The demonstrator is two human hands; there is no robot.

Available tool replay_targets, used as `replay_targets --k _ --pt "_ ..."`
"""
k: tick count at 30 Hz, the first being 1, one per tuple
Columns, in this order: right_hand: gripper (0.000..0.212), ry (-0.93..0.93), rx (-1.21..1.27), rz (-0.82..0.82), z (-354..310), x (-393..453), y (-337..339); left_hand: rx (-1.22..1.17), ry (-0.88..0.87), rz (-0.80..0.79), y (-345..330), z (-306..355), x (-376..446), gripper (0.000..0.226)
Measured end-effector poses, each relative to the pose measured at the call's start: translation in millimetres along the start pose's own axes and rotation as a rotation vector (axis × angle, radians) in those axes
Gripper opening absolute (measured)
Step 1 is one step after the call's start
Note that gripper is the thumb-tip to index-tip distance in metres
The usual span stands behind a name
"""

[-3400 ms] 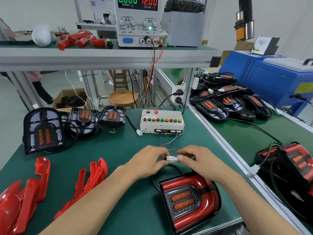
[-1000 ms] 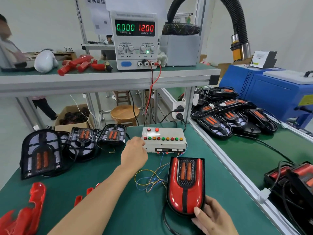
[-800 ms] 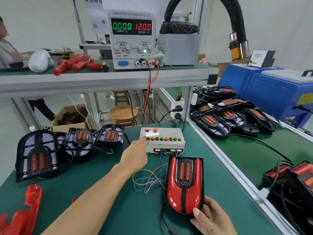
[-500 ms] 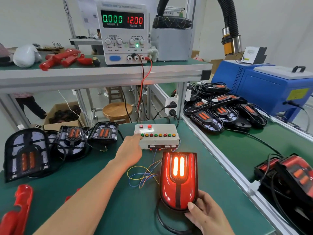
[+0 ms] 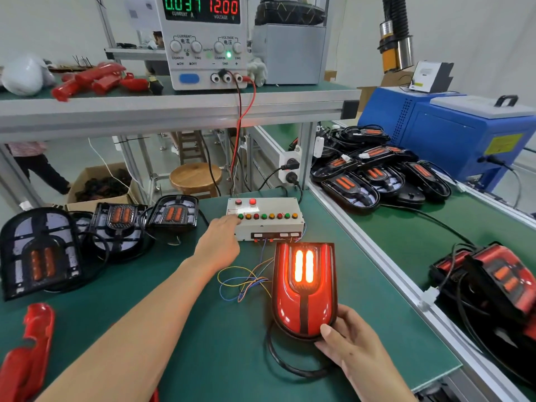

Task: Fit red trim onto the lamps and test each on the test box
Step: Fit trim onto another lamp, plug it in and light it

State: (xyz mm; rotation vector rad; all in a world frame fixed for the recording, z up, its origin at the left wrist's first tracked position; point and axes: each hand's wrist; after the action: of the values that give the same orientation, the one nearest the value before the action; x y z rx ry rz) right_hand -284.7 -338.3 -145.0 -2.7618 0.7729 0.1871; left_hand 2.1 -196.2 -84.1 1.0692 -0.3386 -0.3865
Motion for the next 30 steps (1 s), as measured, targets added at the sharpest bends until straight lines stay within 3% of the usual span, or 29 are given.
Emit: replay_targets --k 14,20,30 --pt "0.032 0.013 0.026 -0.007 -4.7 -5.6 -2.4 0.085 -0.064 -0.045 -0.5 2.0 6.0 0.066" --pt "0.031 0.003 0.04 -0.003 -7.6 -7.0 -4.2 0.192 -0.007 -0.061 -9.4 13.4 14.3 0.076" --pt "0.031 -0.019 0.051 0.013 -13.2 -9.1 -6.8 0.183 0.044 -0.046 -10.7 23.7 17.1 0.071"
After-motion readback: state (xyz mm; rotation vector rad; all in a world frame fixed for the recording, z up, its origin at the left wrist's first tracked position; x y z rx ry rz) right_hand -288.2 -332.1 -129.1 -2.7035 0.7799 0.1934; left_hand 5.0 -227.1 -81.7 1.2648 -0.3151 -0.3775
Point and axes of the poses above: each hand's wrist, its own x-axis towards the middle knuckle, its own y-axis out of the back of the hand, z = x × y, and after that the axes turned 6 degrees about y, right-handed
